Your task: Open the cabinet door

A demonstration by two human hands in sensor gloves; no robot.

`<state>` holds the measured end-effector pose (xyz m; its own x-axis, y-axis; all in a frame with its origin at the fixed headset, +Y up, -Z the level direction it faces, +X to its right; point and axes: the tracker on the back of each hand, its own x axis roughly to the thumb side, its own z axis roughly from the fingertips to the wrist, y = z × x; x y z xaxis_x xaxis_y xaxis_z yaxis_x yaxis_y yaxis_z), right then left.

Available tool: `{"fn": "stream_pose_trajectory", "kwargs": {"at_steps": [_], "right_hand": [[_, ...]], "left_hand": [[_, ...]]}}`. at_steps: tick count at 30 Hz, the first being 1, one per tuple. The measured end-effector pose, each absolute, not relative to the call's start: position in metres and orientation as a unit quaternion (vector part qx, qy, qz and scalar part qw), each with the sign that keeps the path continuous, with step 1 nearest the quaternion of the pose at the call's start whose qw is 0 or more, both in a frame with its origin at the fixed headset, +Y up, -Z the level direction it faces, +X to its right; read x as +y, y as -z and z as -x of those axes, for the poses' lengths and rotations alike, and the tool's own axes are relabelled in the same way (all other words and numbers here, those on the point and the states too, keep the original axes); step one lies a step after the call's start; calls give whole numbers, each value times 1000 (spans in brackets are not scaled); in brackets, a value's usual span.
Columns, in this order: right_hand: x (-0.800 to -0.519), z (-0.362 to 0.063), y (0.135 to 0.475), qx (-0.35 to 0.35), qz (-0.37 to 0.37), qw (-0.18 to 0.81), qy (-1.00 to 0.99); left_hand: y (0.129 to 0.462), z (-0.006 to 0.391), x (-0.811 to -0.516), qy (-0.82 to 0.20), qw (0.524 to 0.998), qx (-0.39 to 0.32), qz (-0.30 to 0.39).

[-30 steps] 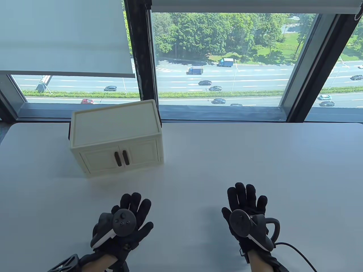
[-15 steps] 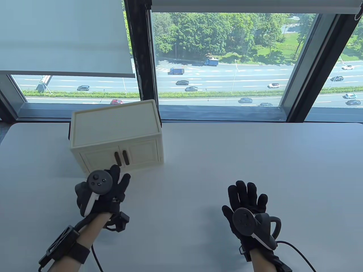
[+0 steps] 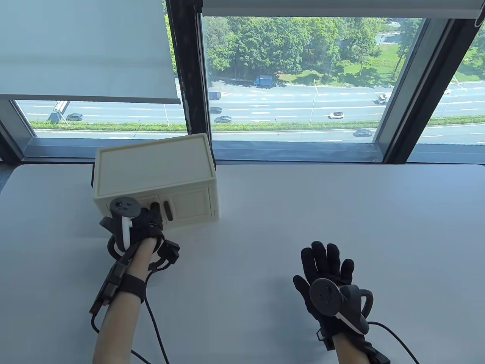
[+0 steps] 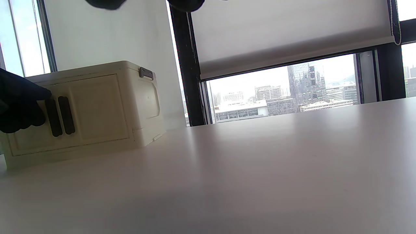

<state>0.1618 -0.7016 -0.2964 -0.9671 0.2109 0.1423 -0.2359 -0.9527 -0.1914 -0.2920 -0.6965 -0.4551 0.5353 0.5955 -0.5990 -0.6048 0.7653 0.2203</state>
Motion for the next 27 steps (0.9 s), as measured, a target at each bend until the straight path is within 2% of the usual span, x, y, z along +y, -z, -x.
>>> {"fn": "stream_pose_trajectory", "kwargs": {"at_steps": [6, 10, 18, 23, 27], "right_hand": [[-701, -163, 297, -105, -57, 117, -986], [-701, -163, 296, -105, -56, 120, -986], [-700, -162, 296, -102, -59, 123, -985], [-700, -162, 295, -103, -60, 126, -985], [-700, -161, 294, -101, -62, 125, -985]], "left_hand": [[458, 289, -700, -369, 857, 360, 22], [456, 291, -704, -434, 819, 372, 46], [435, 296, -709, -417, 846, 327, 52], [404, 310, -714, -408, 869, 278, 41], [379, 327, -716, -420, 868, 260, 48]]}}
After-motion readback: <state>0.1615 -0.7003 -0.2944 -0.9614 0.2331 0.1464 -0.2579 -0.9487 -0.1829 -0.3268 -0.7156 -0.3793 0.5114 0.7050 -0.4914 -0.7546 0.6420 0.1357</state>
